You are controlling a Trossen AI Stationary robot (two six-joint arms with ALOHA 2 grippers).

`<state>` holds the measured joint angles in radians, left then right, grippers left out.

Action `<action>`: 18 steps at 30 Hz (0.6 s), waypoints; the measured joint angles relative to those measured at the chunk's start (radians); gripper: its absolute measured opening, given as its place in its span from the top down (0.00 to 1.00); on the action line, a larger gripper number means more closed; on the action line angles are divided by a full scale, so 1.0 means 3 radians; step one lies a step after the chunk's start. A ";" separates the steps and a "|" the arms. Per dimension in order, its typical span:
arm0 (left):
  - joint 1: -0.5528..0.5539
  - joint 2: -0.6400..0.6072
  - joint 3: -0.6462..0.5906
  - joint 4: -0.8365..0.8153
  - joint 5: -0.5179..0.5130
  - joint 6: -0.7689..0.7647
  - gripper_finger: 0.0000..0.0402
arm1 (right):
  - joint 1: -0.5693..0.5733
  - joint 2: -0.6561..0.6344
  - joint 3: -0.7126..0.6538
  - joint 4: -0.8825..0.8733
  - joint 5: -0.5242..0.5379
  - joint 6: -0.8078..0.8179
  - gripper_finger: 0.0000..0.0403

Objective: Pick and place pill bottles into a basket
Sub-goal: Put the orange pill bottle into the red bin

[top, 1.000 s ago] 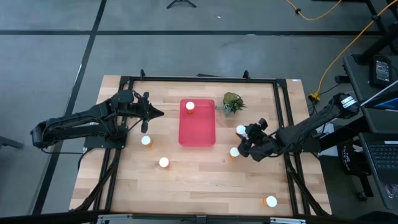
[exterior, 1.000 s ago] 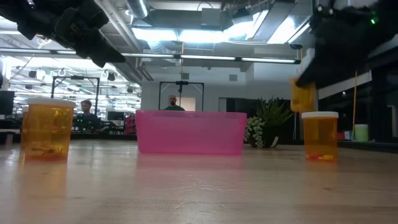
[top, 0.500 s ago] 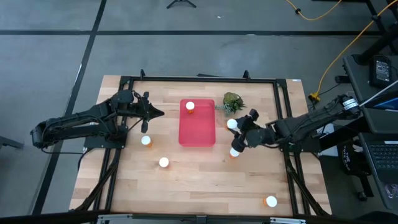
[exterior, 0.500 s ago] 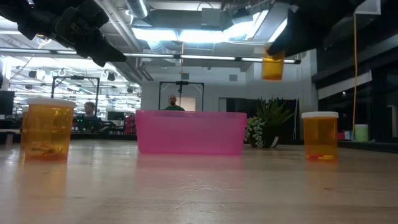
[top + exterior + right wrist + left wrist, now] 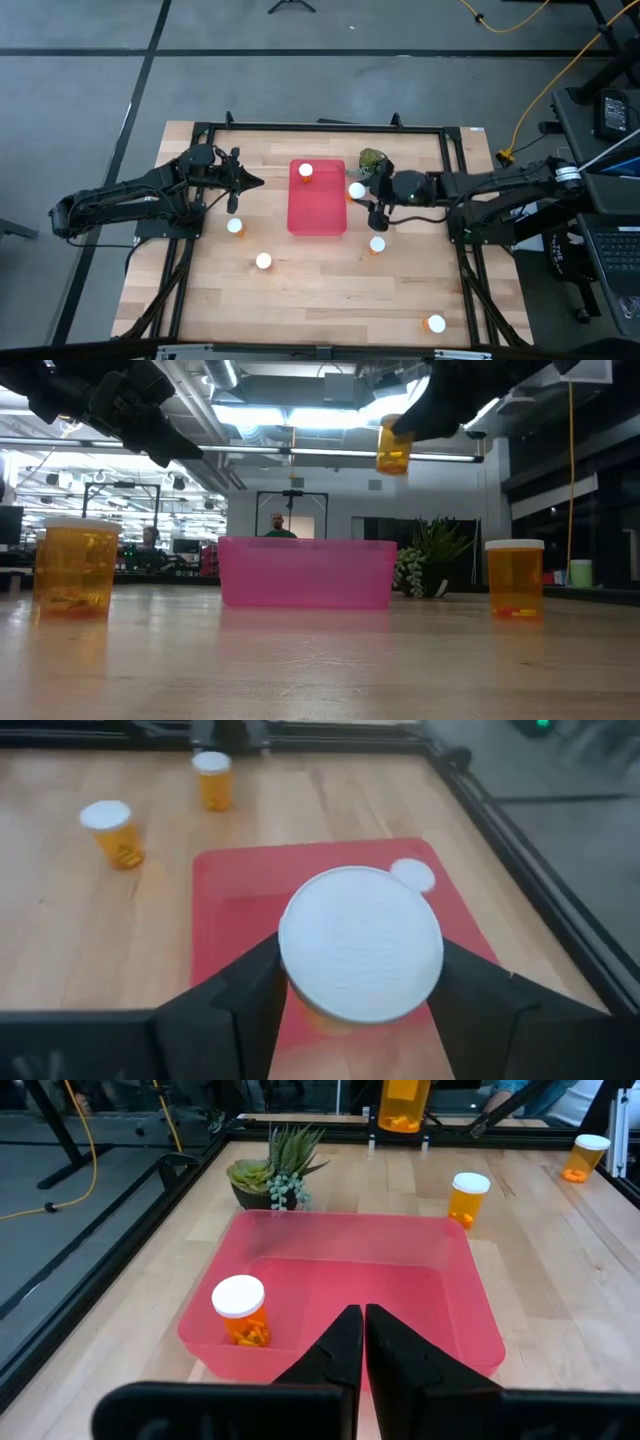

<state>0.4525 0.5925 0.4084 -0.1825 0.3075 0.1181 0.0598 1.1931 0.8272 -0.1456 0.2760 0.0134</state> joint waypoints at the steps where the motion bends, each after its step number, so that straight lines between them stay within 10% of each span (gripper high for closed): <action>1: 0.0000 0.0000 0.0000 0.0000 -0.0001 0.0000 0.98 | -0.0044 0.0000 0.0000 0.0029 -0.0081 -0.0081 0.47; 18: -0.0001 0.0000 0.0000 0.0000 0.0000 -0.0001 0.98 | -0.0802 0.0485 -0.0001 0.0656 -0.1052 -0.0652 0.47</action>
<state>0.4522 0.5926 0.4084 -0.1825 0.3077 0.1177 -0.1808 1.3386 0.8269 0.0511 -0.0397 -0.1821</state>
